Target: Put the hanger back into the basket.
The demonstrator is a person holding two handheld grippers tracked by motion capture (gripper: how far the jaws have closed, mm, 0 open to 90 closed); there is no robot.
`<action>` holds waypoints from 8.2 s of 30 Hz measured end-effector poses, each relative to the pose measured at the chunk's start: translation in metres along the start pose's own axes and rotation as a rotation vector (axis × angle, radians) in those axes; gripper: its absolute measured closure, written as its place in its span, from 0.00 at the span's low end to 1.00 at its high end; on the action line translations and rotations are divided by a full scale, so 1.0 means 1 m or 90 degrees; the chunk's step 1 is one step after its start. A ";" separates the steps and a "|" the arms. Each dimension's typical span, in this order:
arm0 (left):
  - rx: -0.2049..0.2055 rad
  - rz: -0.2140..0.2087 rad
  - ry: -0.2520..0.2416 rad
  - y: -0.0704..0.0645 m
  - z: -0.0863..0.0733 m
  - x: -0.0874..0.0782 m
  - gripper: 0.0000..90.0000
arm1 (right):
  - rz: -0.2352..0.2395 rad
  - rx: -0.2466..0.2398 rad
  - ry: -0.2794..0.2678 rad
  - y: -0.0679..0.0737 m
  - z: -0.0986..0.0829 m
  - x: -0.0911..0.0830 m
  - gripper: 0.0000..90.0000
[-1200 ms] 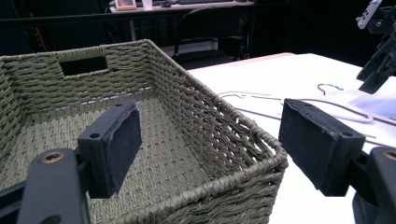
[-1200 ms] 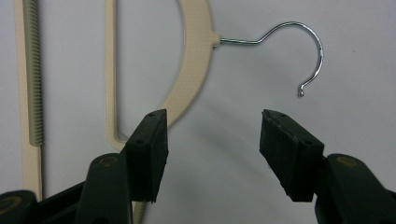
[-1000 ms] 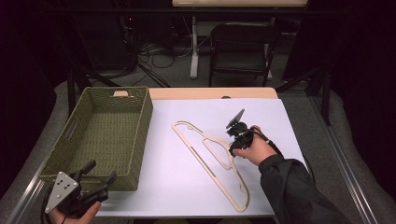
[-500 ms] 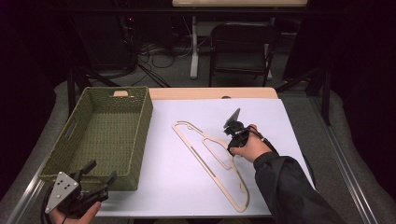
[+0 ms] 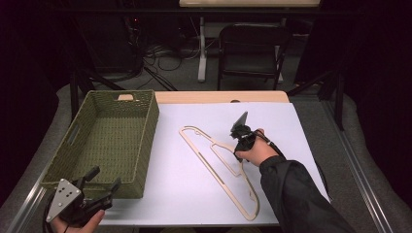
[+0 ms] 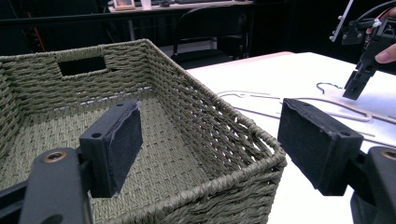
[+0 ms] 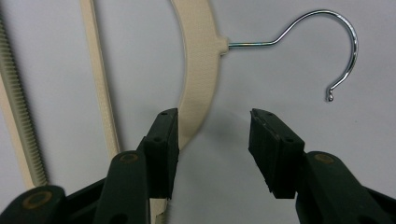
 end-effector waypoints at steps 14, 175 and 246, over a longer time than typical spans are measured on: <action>0.003 0.000 0.000 0.000 0.000 0.000 0.25 | 0.021 0.020 0.006 0.006 0.005 0.015 0.62; 0.041 -0.145 0.140 -0.078 0.026 0.080 0.32 | -0.142 -0.540 -0.211 0.030 -0.031 -0.037 0.82; -0.040 -0.380 0.470 -0.139 0.016 0.167 0.75 | -0.290 -0.726 -0.437 0.088 -0.042 -0.090 0.82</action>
Point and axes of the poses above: each handheld gripper's, and its own axes: x roughly forward along the jaws, z roughly out of its top, y roughly to its left, the point moved 3 cm from there along x, roughly forward along the jaws, and after that the axes turned 10 degrees about -x, right-handed, at the moved point
